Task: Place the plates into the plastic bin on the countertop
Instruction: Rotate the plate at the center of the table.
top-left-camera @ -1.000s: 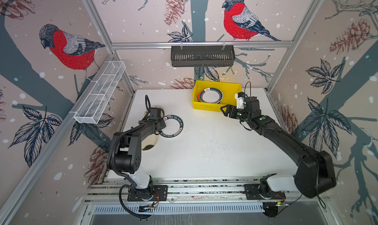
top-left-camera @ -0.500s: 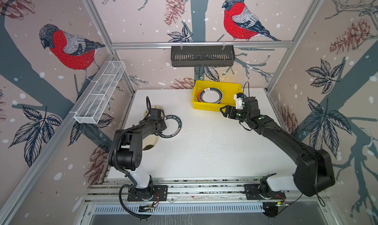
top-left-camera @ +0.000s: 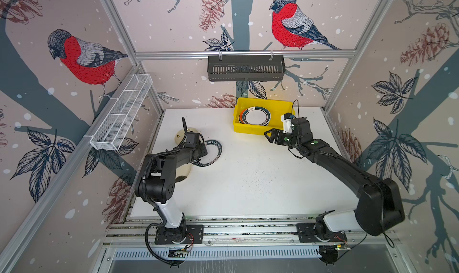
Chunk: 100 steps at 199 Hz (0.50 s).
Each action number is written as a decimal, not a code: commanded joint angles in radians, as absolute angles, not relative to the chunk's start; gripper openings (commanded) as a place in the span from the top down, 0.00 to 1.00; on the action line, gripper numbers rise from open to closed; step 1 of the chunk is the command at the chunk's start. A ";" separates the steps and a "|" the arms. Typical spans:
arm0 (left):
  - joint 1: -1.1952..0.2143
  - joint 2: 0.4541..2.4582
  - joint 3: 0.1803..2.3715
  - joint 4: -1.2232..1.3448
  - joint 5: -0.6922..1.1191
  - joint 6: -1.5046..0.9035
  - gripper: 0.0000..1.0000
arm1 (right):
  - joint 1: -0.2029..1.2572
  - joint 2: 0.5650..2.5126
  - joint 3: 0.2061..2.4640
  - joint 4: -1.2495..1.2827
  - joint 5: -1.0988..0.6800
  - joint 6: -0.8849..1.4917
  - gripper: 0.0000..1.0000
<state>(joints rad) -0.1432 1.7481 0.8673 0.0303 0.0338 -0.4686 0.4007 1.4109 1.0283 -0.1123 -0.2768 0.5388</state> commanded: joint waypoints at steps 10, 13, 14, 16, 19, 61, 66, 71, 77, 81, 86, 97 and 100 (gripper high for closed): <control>-0.196 1.772 0.855 -0.073 0.104 -0.504 0.65 | 0.427 1.421 1.018 -0.102 -0.275 0.531 0.19; -0.201 1.772 0.855 -0.070 0.108 -0.507 0.65 | 0.430 1.423 1.015 -0.102 -0.275 0.531 0.19; -0.202 1.772 0.854 -0.070 0.109 -0.507 0.65 | 0.432 1.423 1.015 -0.101 -0.275 0.531 0.19; -0.206 1.772 0.853 -0.068 0.112 -0.509 0.65 | 0.434 1.426 1.012 -0.099 -0.275 0.532 0.19; -0.209 1.773 0.852 -0.066 0.116 -0.513 0.65 | 0.437 1.428 1.009 -0.100 -0.275 0.533 0.19; -0.279 1.774 0.855 -0.039 0.154 -0.552 0.65 | 0.478 1.468 0.952 -0.067 -0.299 0.561 0.19; -0.285 1.774 0.861 -0.038 0.153 -0.553 0.65 | 0.484 1.473 0.944 -0.060 -0.304 0.565 0.19; -0.293 1.777 0.867 -0.038 0.153 -0.554 0.65 | 0.490 1.482 0.938 -0.055 -0.307 0.570 0.19; -0.299 1.781 0.877 -0.042 0.155 -0.552 0.65 | 0.497 1.491 0.933 -0.047 -0.312 0.575 0.19; -0.303 1.782 0.885 -0.044 0.156 -0.551 0.65 | 0.502 1.497 0.930 -0.042 -0.314 0.578 0.19; -0.309 1.784 0.892 -0.047 0.158 -0.551 0.65 | 0.507 1.504 0.927 -0.039 -0.317 0.580 0.19; -0.320 1.788 0.913 -0.055 0.159 -0.548 0.65 | 0.517 1.519 0.927 -0.035 -0.318 0.581 0.19; -0.323 1.789 0.917 -0.057 0.160 -0.547 0.65 | 0.519 1.522 0.927 -0.034 -0.316 0.581 0.19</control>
